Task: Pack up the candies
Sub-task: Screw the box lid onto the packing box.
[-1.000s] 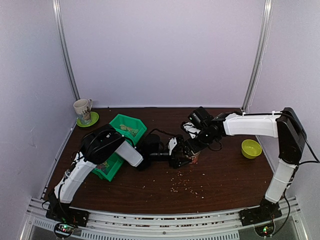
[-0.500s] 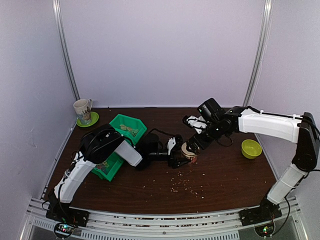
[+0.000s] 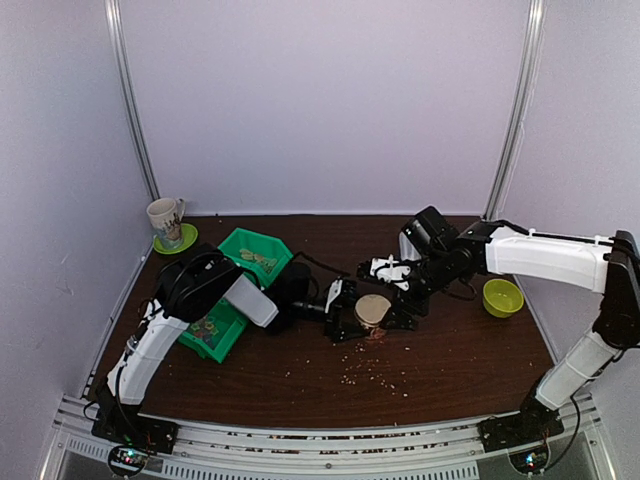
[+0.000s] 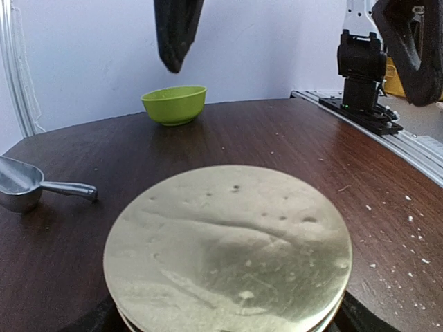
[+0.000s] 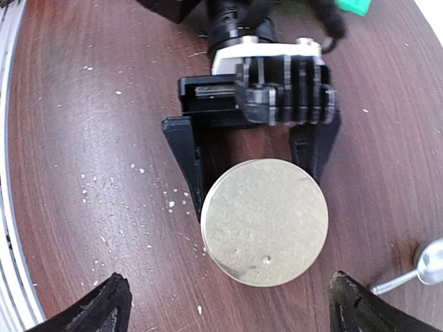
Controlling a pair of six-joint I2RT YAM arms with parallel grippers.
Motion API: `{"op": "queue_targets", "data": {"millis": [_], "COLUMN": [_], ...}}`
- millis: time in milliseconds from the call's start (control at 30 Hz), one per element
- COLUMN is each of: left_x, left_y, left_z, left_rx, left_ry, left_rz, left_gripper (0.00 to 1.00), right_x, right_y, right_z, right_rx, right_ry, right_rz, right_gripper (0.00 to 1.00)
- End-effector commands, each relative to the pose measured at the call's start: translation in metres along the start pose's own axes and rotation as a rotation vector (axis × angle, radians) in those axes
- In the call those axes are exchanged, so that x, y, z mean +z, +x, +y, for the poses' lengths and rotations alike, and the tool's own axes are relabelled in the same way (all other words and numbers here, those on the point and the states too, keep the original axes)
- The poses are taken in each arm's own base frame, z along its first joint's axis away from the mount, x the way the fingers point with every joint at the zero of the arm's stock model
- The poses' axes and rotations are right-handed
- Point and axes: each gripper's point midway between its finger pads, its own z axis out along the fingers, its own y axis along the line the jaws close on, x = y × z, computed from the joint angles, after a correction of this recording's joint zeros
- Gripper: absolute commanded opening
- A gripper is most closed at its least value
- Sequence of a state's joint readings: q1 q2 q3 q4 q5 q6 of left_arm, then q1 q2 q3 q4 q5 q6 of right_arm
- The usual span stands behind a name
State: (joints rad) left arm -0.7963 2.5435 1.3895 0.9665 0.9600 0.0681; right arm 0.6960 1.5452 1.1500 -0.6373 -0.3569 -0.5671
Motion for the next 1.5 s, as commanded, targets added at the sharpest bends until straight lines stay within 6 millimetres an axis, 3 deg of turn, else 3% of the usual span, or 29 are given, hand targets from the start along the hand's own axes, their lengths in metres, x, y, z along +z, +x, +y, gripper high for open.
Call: {"op": "queue_targets", "data": {"millis": [0,267,567,1067,1467], "left_x": [-0.018,-0.020,-0.020,-0.019,-0.019], "left_y": [0.101,0.098,0.098,0.099,0.100], "left_z": [-0.054,-0.058,-0.057,-0.054,-0.052], "left_rx": [-0.194,-0.194,-0.192,-0.198,-0.205], "left_ry": [0.141,0.172,0.170,0.157,0.145], "left_rz": [0.176,0.163,0.162,0.155,0.159], "left_gripper": [0.82,0.82,0.78,0.78,0.78], "right_x": [0.013,0.042,0.048,0.050,0.055], "right_y": [-0.014,-0.015,-0.016,-0.007,0.003], "right_z": [0.007,-0.008,-0.026,-0.010,-0.010], "right_rx": [-0.102,-0.070,-0.014,0.014,0.033], "right_ry": [-0.055,-0.058,-0.017,-0.111,-0.085], "right_rz": [-0.096,-0.078,-0.059,-0.017,0.050], "right_gripper": [1.00,1.00,1.00,1.00,0.99]}}
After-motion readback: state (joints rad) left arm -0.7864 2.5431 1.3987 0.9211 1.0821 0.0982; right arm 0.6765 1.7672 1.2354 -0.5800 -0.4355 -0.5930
